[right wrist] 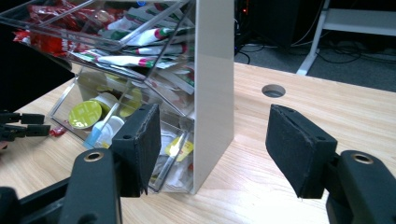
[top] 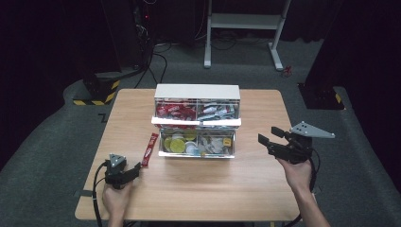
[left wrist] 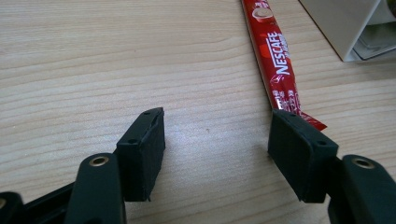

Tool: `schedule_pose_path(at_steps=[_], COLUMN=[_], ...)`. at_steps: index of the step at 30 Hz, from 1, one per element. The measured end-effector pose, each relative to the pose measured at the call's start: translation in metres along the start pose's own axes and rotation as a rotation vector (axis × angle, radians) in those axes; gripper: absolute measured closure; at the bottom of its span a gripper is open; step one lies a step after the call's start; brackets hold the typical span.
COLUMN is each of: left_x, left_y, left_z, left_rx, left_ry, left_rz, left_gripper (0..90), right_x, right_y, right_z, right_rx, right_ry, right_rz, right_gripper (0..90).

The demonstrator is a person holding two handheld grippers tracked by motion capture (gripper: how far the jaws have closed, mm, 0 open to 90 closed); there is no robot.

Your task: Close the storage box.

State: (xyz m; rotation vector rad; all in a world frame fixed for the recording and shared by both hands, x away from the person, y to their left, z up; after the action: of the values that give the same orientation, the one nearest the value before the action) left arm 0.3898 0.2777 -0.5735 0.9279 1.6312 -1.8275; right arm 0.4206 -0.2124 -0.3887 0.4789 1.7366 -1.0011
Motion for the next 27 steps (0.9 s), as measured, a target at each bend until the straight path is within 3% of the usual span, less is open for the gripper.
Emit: schedule_pose_path(at_steps=[11,27], left_x=[0.0,0.0], left_y=[0.0,0.0], left_z=[0.0,0.0], left_rx=[0.001,-0.001], left_ry=[-0.001,0.006], left_rz=[-0.002,-0.002], left_gripper=[36.9,36.6], right_x=[0.013,0.039], right_y=[-0.003,0.007], right_z=[0.012,0.02], right_rx=[0.02,0.057], right_ry=[0.017,0.033], right_rz=[-0.007,-0.051], right_gripper=[34.1,30.2])
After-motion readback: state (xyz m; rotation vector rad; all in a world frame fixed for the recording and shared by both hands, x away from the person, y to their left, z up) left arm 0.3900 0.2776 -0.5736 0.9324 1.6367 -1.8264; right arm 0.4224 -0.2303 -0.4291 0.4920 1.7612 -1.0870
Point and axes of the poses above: each handheld gripper's, and its own axes: y roughly forward along the jaws, x roughly out of its underside, z roughly to its right, the point moved 7 cm from there along y, roughly forward along the jaws, and after that the axes turned 1 degree about z, right-handed, at the moved point
